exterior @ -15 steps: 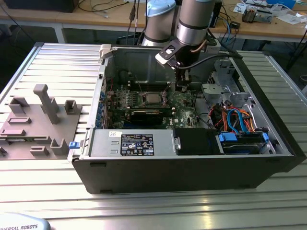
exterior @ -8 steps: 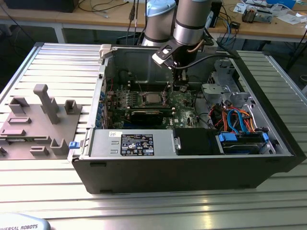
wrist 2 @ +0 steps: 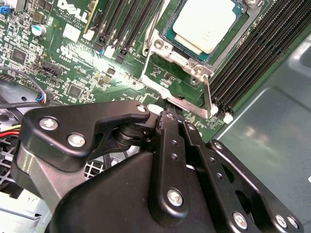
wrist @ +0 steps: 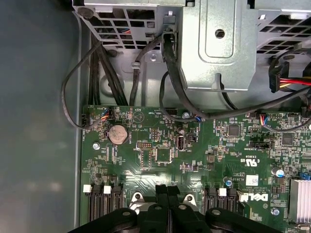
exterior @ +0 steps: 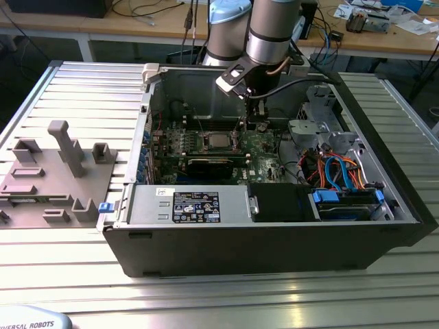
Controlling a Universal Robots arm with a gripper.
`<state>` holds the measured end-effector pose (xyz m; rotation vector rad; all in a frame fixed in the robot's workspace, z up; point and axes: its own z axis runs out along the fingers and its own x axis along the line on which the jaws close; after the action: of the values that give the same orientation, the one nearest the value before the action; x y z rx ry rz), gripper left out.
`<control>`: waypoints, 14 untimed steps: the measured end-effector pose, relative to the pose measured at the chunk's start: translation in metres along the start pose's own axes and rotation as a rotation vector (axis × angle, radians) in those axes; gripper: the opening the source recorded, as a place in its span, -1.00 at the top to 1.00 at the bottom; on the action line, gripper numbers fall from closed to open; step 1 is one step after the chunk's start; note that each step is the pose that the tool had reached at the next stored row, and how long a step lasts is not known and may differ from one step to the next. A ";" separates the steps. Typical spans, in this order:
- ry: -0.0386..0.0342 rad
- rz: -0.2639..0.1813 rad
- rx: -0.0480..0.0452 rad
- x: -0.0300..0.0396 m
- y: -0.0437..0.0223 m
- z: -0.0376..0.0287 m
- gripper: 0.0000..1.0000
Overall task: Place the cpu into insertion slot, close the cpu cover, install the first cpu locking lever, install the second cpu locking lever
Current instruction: 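Close the cpu cover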
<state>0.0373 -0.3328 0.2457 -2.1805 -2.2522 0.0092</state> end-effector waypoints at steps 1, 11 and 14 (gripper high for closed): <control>0.0000 0.000 0.0000 0.0000 -0.0003 0.0001 0.79; 0.0000 0.000 0.0000 0.0002 -0.0046 0.0004 0.79; 0.0000 0.000 0.0001 0.0002 -0.0069 0.0005 0.79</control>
<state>0.0304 -0.3328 0.2453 -2.1805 -2.2522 0.0093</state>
